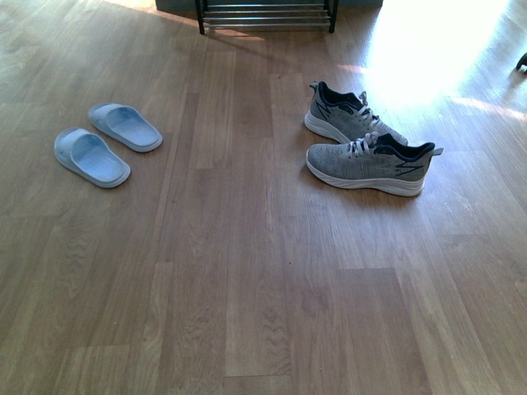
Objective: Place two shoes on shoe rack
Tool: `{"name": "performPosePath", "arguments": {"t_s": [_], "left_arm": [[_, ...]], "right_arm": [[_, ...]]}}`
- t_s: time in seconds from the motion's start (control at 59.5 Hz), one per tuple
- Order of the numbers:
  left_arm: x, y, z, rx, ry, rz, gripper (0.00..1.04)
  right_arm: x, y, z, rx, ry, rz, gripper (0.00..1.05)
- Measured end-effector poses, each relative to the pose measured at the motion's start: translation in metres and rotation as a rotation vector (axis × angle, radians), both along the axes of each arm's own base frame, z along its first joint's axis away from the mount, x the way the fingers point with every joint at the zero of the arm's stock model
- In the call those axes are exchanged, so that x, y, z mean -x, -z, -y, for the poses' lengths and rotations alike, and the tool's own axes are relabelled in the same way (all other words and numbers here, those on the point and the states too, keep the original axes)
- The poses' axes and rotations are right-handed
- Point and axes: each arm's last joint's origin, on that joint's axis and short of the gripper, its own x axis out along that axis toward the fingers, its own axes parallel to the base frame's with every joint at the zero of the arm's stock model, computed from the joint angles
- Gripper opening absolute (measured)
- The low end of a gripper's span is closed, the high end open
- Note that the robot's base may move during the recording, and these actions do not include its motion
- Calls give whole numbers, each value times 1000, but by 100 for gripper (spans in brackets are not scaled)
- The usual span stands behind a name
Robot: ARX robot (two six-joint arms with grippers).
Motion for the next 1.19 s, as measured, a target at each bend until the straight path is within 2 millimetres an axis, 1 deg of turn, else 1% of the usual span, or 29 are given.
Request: {"name": "performPosePath", "arguments": {"t_s": [1.193], "left_arm": [[0,0,0,0,0,0,95]], "right_arm": [[0,0,0,0,0,0,96]]}}
